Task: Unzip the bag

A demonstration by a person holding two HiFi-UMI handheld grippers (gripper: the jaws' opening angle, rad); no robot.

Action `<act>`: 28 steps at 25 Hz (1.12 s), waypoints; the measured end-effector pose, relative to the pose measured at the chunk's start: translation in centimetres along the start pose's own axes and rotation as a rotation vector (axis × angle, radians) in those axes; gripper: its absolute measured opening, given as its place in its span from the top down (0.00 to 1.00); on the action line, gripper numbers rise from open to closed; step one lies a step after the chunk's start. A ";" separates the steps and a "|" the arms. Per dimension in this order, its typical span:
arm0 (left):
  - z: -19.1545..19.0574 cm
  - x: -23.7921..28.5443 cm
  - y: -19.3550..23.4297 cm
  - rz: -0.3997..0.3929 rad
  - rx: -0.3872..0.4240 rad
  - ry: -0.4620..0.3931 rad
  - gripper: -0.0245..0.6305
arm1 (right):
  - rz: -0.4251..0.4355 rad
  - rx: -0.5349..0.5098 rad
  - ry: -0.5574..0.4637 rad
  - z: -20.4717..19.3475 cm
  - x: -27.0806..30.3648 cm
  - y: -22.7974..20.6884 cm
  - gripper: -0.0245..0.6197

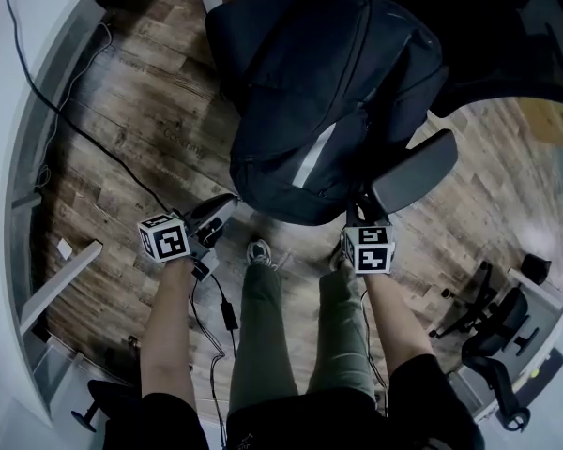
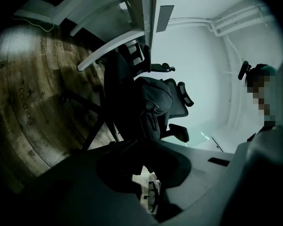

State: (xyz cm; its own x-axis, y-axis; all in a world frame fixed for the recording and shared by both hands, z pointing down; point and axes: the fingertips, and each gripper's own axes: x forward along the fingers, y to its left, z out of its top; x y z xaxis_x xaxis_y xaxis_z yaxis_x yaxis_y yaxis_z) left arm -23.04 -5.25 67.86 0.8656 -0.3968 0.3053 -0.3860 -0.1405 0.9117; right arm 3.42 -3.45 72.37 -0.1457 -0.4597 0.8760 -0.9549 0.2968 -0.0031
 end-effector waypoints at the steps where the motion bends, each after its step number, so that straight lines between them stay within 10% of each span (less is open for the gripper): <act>1: 0.1 0.0 -0.1 0.013 0.000 -0.008 0.88 | -0.002 0.016 -0.016 0.1 -0.4 0.0 0.87; 10: -0.6 -1.3 -1.2 0.156 0.078 -0.072 0.58 | 0.036 0.125 -0.131 0.8 -4.3 1.4 0.87; 28: -0.4 -4.2 -13.2 0.234 0.229 -0.259 0.57 | 0.103 0.253 -0.267 3.1 -15.9 6.8 0.87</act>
State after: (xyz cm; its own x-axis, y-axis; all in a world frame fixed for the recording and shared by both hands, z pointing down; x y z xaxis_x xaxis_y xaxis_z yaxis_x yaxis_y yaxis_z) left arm -21.47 -1.32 54.67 0.6485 -0.6532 0.3908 -0.6488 -0.2060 0.7325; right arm -1.53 3.27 56.93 -0.2744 -0.6504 0.7083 -0.9606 0.1517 -0.2328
